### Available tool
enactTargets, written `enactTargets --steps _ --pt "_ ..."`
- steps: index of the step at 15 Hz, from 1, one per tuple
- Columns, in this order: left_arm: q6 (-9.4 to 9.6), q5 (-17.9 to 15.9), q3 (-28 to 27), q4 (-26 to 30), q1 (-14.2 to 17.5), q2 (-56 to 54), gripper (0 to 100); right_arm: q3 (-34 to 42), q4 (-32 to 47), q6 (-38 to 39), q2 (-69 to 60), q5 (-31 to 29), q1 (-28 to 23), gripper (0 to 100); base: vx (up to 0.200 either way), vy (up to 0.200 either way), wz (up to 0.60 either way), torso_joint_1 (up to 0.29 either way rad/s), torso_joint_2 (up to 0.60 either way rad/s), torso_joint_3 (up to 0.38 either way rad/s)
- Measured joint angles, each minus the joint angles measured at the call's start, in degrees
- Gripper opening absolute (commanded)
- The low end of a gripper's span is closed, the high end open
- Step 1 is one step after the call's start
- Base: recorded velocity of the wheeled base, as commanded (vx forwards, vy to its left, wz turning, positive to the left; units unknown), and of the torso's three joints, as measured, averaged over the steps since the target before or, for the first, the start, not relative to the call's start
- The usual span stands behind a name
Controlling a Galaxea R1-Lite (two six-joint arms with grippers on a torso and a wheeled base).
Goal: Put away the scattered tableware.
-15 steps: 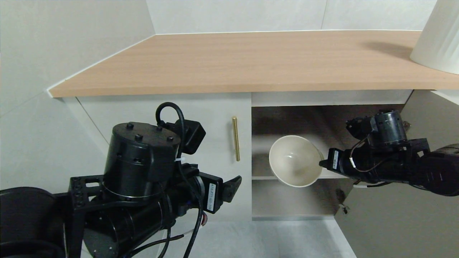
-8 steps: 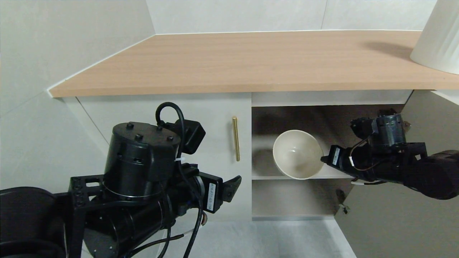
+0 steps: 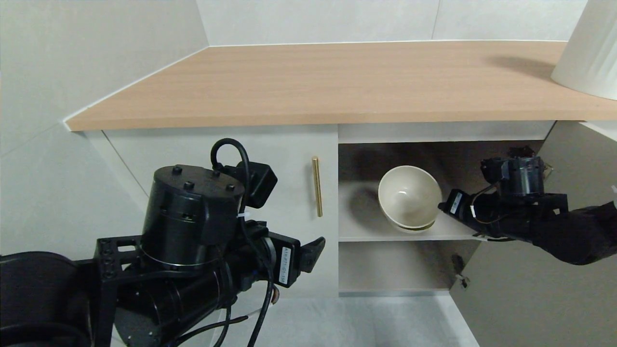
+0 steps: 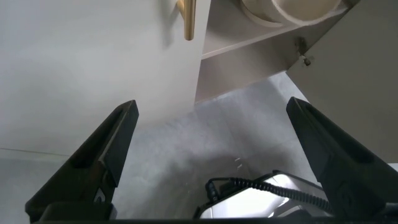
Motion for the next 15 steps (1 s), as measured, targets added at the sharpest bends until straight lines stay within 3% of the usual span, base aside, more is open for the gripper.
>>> enactTargets --steps 15 --pt "-0.11 0.05 0.18 0.0 0.01 0.06 100 -4.6 -4.33 0.51 9.25 -6.25 -2.67 0 0.0 0.0 0.0 0.0 0.0 0.0"
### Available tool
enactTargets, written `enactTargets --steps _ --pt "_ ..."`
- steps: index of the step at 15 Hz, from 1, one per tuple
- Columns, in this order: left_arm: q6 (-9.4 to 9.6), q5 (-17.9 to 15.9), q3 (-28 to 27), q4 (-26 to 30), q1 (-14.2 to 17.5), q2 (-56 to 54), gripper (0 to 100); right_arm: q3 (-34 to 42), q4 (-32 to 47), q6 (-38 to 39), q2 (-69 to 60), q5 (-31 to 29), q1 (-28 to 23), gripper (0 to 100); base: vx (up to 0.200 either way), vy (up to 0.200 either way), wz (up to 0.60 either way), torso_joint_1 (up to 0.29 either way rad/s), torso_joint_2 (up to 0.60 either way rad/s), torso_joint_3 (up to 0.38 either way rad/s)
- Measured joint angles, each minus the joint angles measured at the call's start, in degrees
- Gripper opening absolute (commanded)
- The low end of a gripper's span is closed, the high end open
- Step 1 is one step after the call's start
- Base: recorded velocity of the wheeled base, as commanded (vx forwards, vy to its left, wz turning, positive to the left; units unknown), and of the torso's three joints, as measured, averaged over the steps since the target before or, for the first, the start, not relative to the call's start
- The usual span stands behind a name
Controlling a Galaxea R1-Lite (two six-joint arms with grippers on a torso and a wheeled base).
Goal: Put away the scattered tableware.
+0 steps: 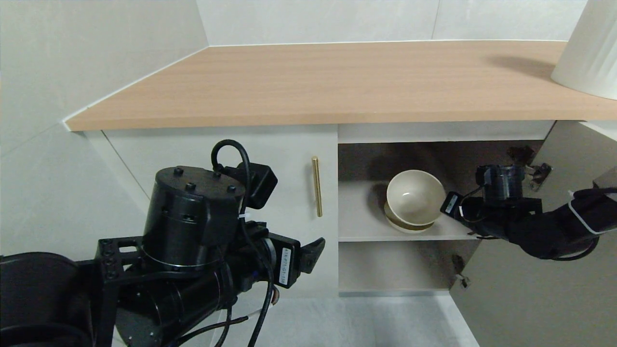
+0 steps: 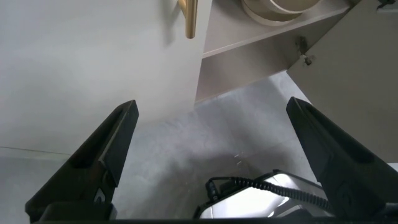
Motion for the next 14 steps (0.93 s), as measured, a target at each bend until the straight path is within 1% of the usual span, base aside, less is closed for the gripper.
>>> enactTargets --steps 4,14 --pt "-0.06 0.05 0.0 0.01 -0.01 -0.06 100 -1.46 -0.77 1.8 1.83 -0.49 0.05 0 0.0 0.0 0.0 0.0 0.0 0.0" --pt "-0.02 0.02 -0.05 0.01 0.0 -0.35 100 -2.35 -0.77 1.8 4.0 -0.55 0.33 0 0.0 0.0 0.0 0.0 0.0 0.0"
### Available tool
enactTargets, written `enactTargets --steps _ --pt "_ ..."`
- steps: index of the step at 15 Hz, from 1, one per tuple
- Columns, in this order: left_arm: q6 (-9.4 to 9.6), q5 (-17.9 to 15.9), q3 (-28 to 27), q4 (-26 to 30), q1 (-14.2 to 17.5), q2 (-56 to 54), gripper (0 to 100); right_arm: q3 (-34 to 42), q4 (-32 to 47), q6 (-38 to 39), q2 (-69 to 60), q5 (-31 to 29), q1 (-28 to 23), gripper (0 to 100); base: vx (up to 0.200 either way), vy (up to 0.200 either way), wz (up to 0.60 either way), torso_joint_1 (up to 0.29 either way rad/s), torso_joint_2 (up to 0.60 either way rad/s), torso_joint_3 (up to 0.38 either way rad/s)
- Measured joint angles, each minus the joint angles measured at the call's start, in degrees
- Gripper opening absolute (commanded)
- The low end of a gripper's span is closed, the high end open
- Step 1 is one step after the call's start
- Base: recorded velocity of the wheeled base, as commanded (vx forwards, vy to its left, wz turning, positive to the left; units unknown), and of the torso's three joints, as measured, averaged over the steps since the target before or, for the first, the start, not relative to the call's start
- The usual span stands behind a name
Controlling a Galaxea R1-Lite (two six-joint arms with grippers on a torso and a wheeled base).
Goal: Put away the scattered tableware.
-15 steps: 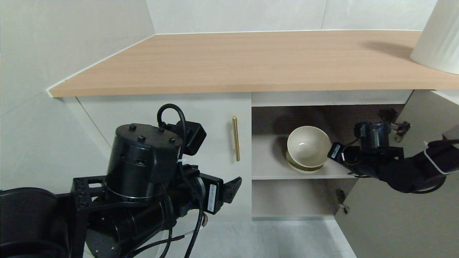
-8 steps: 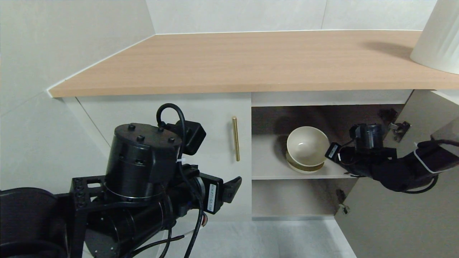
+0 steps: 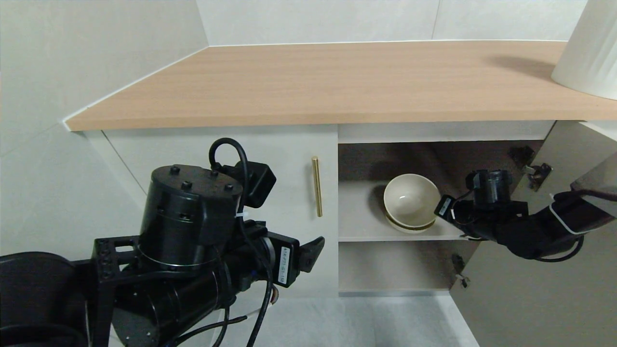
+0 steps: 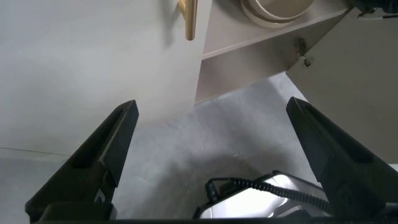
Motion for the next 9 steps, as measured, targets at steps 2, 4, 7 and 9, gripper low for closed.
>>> enactTargets --steps 2,4,7,9 --pt "-0.02 0.02 0.0 0.0 0.0 0.0 100 0.0 -0.02 -0.02 0.05 0.0 0.0 100 0.0 0.0 0.0 0.0 0.0 0.0" --pt "-0.02 0.02 0.02 0.0 0.02 -0.01 100 0.06 -0.05 0.0 0.06 0.0 0.0 100 0.0 0.0 0.0 0.0 0.0 0.0" --pt "0.0 0.02 0.05 0.05 0.0 -0.04 100 0.2 -0.02 0.01 0.0 0.0 0.05 100 0.0 0.0 0.0 0.0 0.0 0.0" --pt "-0.04 0.02 0.05 0.02 0.02 -0.06 100 0.45 0.02 0.0 -0.28 0.02 0.18 100 0.0 0.0 0.0 0.0 0.0 0.0"
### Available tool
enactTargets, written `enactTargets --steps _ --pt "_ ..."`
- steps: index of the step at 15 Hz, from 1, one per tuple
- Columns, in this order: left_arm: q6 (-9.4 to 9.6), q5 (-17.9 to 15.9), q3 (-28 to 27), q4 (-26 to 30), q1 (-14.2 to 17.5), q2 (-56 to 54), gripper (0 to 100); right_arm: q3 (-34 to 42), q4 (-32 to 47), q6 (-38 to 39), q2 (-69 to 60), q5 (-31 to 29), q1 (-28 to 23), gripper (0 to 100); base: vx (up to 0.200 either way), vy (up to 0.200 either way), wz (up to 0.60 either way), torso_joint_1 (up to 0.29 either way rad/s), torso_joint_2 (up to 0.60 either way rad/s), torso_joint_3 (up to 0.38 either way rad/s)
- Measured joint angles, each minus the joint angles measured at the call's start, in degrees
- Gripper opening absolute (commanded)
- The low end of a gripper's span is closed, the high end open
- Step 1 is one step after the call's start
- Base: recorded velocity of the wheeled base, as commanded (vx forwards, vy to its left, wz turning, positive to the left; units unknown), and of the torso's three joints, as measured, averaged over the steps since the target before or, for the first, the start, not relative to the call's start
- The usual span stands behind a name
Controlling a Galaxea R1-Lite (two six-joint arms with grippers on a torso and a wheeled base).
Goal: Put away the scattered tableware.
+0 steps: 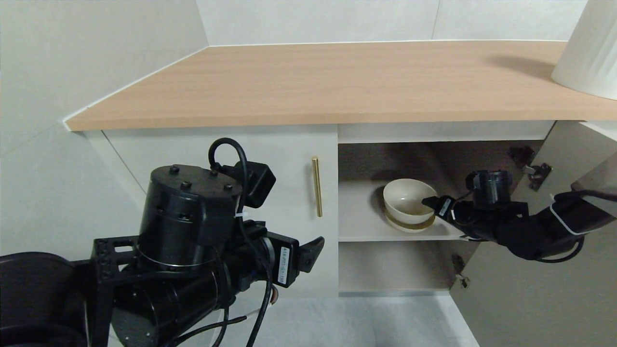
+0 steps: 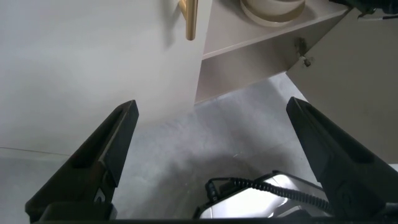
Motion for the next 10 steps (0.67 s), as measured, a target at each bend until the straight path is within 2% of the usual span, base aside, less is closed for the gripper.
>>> enactTargets --steps 5,10 --pt "-0.4 -0.54 -0.05 0.16 2.21 -1.63 100 4.55 1.78 -1.69 -5.95 3.54 2.01 100 0.0 0.0 0.0 0.0 0.0 0.0" --pt "-0.46 -3.3 5.79 0.46 8.62 -7.39 100 8.07 17.93 -4.51 -19.61 5.62 6.81 100 0.0 0.0 0.0 0.0 0.0 0.0"
